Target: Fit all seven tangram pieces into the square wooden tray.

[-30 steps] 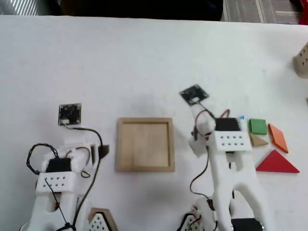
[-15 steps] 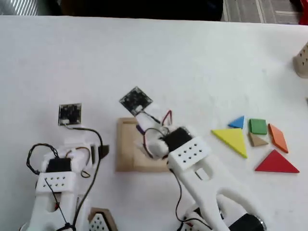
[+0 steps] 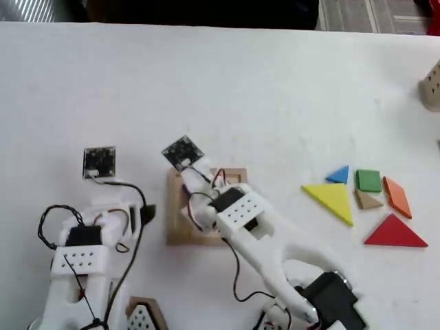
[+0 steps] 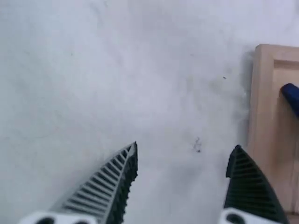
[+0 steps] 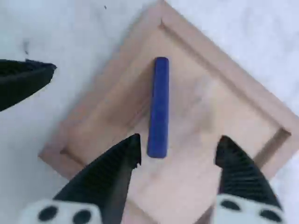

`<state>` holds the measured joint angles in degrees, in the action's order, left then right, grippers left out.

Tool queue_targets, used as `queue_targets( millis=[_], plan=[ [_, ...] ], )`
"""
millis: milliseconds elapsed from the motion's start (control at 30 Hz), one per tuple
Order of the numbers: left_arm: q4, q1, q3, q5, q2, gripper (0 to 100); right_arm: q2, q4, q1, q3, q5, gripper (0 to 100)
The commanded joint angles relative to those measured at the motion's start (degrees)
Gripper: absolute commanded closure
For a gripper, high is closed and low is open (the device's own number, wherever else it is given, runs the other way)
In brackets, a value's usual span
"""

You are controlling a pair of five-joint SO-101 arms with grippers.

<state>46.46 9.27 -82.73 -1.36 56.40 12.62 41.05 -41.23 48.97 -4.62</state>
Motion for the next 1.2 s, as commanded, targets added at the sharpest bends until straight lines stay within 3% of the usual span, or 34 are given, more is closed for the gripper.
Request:
queue_targets(
  millis=[0, 333, 567, 633, 767, 833, 967, 1167],
  plan=[
    [-1.4, 0.3, 3.0, -0.4, -0.2, 69, 2.2, 4.4, 0.7, -4.8, 0.2, 66.9],
    [-1.4, 0.0, 3.0, -0.7, -0.2, 69, 17.4, 17.0, 21.8, -6.2, 0.2, 66.9],
    [-1.4, -7.3, 3.3, -3.5, -0.1, 70, 27.7, 17.1, 33.1, 1.9, 0.6, 67.2],
    [-1.4, -9.7, 3.3, -7.2, -0.1, 70, 29.3, 16.4, 36.4, 4.3, 0.6, 71.5],
    [-2.1, -15.6, 3.8, -10.4, -0.1, 70, 29.9, 10.9, 45.1, 9.0, 0.2, 91.6],
    [-3.1, -18.3, 4.0, -12.0, -0.1, 76, 29.9, 8.0, 48.6, 10.5, -0.4, 98.7],
    [-9.6, -22.4, 4.0, -13.3, -0.6, 96, 29.9, 7.3, 53.2, 12.3, -3.9, 93.0],
    [-14.8, -31.4, 6.0, -13.6, -0.7, 98, 29.9, 7.3, 56.2, 12.5, -4.2, 91.8]
  ],
)
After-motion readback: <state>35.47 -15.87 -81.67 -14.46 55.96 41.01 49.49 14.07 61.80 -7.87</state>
